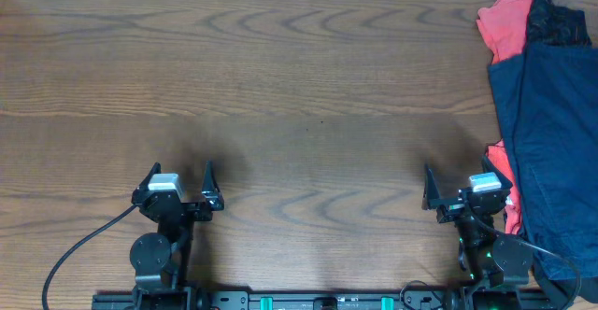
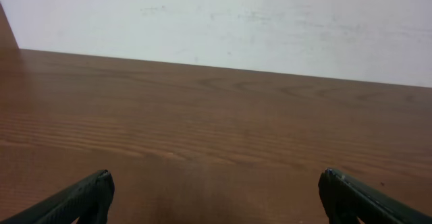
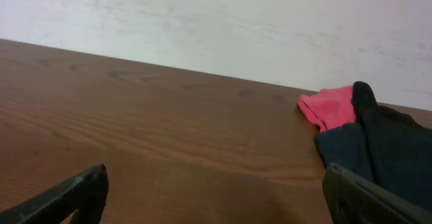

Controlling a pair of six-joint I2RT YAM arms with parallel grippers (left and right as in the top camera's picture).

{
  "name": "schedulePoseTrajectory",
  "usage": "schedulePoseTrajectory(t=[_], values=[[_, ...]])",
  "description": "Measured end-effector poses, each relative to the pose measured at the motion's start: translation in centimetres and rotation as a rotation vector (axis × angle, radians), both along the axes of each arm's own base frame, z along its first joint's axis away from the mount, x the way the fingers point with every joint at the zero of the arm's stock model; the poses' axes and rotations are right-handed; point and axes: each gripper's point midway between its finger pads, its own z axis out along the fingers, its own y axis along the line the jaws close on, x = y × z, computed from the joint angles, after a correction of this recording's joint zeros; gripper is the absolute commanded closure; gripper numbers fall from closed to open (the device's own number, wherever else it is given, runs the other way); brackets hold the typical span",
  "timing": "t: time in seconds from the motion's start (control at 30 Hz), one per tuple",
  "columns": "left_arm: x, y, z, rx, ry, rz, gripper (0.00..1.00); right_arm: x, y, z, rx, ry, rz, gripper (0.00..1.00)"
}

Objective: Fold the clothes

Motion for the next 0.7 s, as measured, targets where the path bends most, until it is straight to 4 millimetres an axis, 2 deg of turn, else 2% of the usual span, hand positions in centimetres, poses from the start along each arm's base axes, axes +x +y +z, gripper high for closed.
schedulePoseTrajectory(t=[0.5,0.7], values=[[0.0,-0.1,0.0,-0.020,0.002,-0.003,0.02,0.0,0.0,-0.1,0.077,0.017,-0.006,0.01],[-0.4,-1.4,-1.1,-0.060,0.089,-0.075,0.02,-0.6,-0.9,-1.3,0.083,0.145,-0.066,0.01]])
